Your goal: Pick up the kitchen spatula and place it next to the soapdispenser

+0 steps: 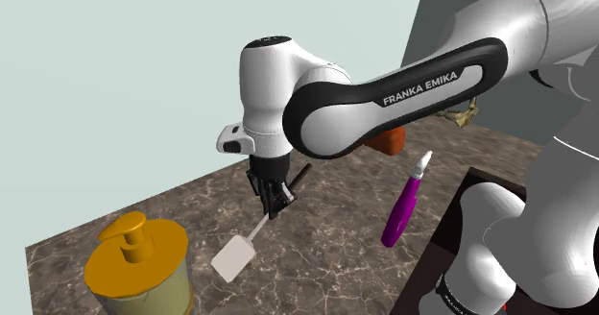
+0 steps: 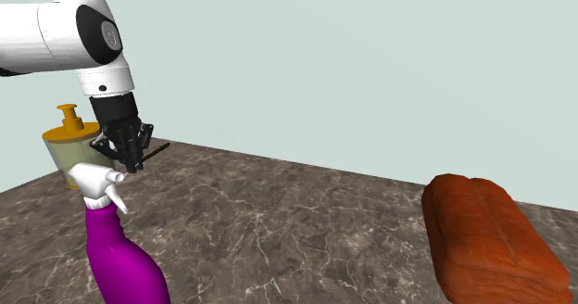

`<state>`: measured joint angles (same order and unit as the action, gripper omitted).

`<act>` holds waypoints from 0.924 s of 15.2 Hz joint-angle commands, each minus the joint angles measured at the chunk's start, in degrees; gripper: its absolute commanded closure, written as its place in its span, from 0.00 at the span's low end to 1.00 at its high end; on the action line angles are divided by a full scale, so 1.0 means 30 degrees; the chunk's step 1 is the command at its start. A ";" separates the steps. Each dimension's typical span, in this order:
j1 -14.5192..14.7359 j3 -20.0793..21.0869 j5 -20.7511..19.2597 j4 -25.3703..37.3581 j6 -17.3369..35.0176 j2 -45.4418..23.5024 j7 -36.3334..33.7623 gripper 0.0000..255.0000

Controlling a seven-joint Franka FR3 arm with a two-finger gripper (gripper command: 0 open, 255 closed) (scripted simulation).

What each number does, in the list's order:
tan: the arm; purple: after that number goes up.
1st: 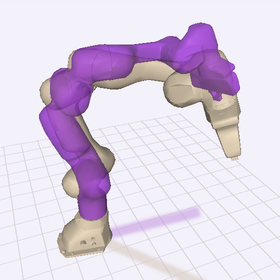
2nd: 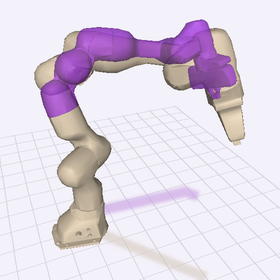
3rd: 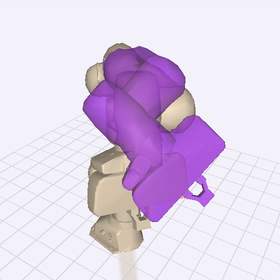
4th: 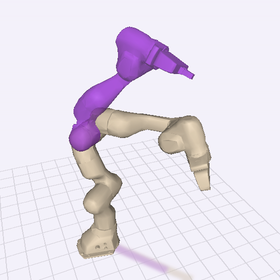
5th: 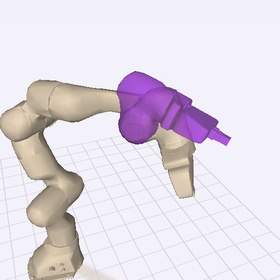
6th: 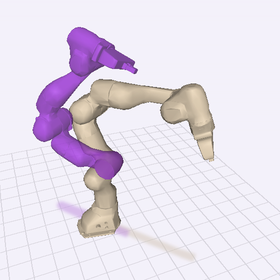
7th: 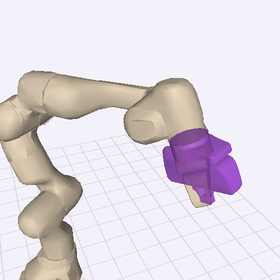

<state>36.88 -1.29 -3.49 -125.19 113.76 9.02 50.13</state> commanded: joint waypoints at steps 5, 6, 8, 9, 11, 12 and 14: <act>0.0000 0.0001 -0.0034 -0.1024 0.1569 -0.0535 -0.0102 1.00; -0.0002 -0.0001 -0.0041 -0.1181 0.1828 -0.0638 -0.0116 1.00; -0.0006 -0.0006 -0.0056 -0.1482 0.2349 -0.0858 -0.0142 1.00; -0.0008 -0.0007 -0.0063 -0.1627 0.2609 -0.0974 -0.0156 1.00; -0.0013 -0.0011 -0.0079 -0.1904 0.3131 -0.1218 -0.0183 1.00; -0.0016 -0.0014 -0.0089 -0.2076 0.3472 -0.1388 -0.0202 1.00; -0.0016 -0.0014 -0.0089 -0.2077 0.3472 -0.1387 -0.0202 1.00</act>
<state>36.87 -1.30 -3.75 -131.28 123.92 4.94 49.48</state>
